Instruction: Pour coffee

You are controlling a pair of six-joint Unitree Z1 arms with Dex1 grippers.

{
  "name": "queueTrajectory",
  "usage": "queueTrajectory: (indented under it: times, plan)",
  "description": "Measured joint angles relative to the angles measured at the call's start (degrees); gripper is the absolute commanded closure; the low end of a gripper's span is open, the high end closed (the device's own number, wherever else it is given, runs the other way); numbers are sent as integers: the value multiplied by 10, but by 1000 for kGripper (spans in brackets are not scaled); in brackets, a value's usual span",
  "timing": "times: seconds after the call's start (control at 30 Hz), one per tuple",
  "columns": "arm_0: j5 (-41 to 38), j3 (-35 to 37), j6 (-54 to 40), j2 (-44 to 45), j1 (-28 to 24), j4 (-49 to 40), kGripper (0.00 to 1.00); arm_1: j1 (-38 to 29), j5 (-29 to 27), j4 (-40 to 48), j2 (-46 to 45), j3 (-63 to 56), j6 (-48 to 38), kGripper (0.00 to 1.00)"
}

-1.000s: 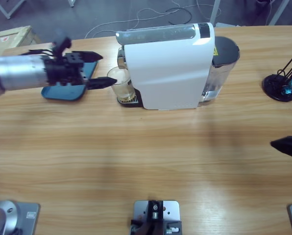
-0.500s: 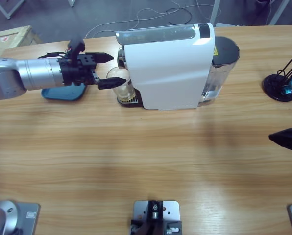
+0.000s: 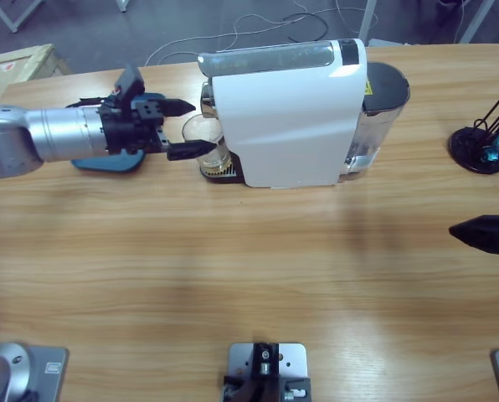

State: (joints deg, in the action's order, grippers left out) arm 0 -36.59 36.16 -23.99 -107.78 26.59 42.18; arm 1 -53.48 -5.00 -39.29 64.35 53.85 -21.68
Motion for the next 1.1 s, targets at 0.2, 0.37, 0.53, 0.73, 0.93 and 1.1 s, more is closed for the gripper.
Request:
queueTrajectory:
  times: [0.2, 0.37, 0.53, 0.73, 0.93, 1.1]
  plan:
    - [0, -2, 5, -8, 2, 24, 4, 0, 3, 3, 8, 0, 0, 0]
    - [0, -2, 9, -25, 2, 39, 9, 0, 6, 8, 15, 0, 0, 0]
    - [0, -1, 13, -32, 3, 44, 23, 0, 10, 17, 19, -1, 0, 0]
    - [0, -1, 13, -36, 4, 45, 252, 0, 10, 21, 27, -2, 0, 0]
    - [4, -1, 13, -38, 10, 45, 949, 0, 10, 21, 27, -2, 0, 0]
    - [4, -1, 13, -38, 11, 45, 1000, 0, 10, 21, 27, -2, 0, 0]
